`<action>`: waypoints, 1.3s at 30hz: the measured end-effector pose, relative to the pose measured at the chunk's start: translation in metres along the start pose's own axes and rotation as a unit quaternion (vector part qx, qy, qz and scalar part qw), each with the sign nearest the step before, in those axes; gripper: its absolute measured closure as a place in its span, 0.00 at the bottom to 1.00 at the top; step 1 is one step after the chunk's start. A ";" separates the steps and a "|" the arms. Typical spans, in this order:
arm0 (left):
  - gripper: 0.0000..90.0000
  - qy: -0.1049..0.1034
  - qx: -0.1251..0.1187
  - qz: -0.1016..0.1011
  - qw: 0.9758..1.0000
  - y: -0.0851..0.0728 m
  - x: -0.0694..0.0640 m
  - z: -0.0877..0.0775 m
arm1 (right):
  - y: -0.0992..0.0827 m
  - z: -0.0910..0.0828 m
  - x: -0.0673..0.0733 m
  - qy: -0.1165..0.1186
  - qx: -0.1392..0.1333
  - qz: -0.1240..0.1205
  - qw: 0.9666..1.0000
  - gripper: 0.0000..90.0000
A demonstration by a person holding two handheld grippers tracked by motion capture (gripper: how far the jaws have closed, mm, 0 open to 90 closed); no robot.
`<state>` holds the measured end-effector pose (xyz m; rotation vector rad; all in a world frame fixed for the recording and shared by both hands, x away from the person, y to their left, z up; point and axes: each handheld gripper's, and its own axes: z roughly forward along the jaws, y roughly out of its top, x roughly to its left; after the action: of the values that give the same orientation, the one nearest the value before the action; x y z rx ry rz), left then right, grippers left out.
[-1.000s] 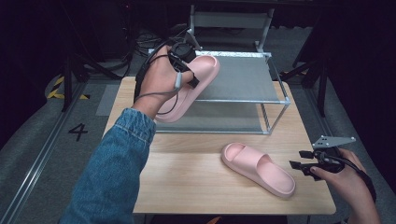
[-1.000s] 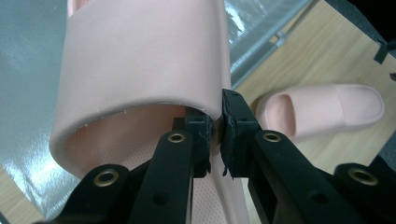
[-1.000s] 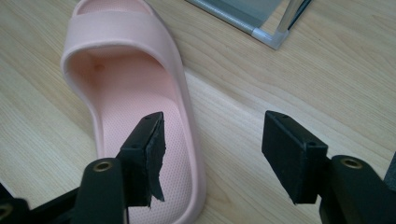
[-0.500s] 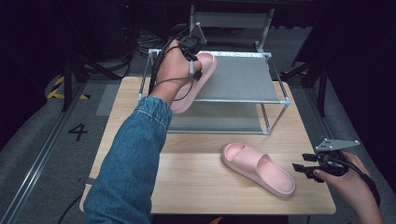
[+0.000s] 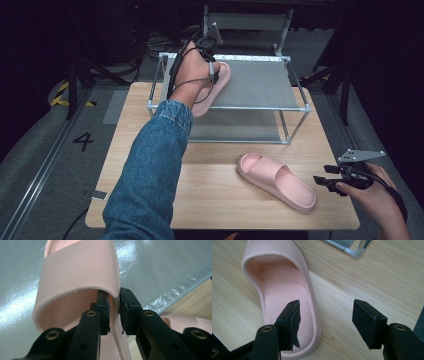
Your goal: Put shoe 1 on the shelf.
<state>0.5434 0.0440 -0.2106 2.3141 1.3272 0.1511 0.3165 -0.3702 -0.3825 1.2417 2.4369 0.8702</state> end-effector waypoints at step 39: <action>1.00 -0.010 -0.009 0.002 1.000 -0.116 0.068 -0.015 | 0.009 0.015 0.012 0.013 0.016 -0.016 1.000 0.43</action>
<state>0.4826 0.1552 -0.2581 2.2971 1.3070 0.1401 0.3225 -0.3502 -0.3882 1.2056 2.4934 0.8468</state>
